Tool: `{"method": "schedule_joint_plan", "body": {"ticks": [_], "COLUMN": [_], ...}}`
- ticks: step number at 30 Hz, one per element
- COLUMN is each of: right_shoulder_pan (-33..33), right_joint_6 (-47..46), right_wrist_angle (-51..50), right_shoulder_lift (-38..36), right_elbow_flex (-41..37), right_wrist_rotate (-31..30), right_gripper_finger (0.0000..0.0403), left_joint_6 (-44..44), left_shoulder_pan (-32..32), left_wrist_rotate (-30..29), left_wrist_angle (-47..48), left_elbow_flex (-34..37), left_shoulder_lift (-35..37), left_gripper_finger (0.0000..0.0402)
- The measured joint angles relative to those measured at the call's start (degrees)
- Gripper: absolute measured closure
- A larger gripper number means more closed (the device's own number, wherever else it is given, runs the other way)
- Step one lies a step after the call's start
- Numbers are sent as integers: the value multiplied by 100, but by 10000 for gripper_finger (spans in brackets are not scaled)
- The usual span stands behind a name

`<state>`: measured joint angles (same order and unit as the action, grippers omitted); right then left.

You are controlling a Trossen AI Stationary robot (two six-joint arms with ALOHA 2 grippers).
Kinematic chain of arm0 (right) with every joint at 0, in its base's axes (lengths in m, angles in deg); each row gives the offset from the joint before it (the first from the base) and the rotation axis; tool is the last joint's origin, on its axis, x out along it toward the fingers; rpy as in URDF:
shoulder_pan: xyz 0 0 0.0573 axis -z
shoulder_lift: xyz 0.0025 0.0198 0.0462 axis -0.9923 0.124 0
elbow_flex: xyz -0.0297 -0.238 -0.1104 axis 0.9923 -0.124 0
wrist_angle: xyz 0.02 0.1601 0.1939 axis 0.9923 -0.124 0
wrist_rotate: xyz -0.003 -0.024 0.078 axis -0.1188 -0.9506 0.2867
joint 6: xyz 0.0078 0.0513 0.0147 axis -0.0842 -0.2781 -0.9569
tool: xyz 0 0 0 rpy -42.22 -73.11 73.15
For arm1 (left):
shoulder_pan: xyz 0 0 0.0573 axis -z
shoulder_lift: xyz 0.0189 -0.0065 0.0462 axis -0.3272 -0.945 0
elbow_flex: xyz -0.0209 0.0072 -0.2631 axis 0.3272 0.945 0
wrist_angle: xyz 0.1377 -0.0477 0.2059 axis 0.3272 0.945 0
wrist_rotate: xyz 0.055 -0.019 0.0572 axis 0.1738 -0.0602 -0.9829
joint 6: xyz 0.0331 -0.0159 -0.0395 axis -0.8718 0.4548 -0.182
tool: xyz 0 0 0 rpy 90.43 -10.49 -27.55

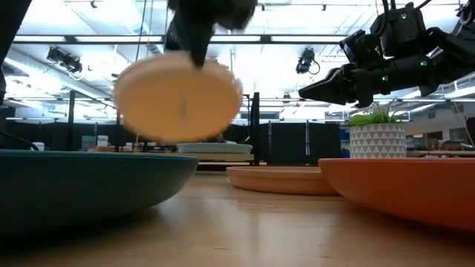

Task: Place and stack plates onto a shelf
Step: Stack the white plate on top of the light blue plate on the shelf

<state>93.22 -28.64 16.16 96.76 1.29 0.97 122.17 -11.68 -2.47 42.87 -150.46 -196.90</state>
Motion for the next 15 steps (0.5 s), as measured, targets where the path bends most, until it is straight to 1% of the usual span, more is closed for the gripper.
{"method": "schedule_joint_plan", "body": {"ticks": [3,6,9,11,15], "right_shoulder_pan": [0,0,0,0,0], "right_joint_6": [0,-16,-79,-107,-149], "right_wrist_angle": [-1,-2,-13,-34,-40], "right_shoulder_lift": [0,0,0,0,0], "right_elbow_flex": [0,0,0,0,0], "right_wrist_rotate": [0,0,0,0,0], "right_gripper_finger": [282,282,282,282,282], "left_joint_6": [-235,-625,-1293,-1892,-3041], "left_shoulder_pan": [-34,-152,-364,-555,-1054], "left_wrist_rotate": [-820,-1407,-1800,-2011,-2162], "left_wrist_angle": [661,981,1277,1235,1135], "left_elbow_flex": [-580,-748,-720,-566,-270], "left_shoulder_lift": [0,7,3,11,1], "left_gripper_finger": [386,386,386,386,386]}}
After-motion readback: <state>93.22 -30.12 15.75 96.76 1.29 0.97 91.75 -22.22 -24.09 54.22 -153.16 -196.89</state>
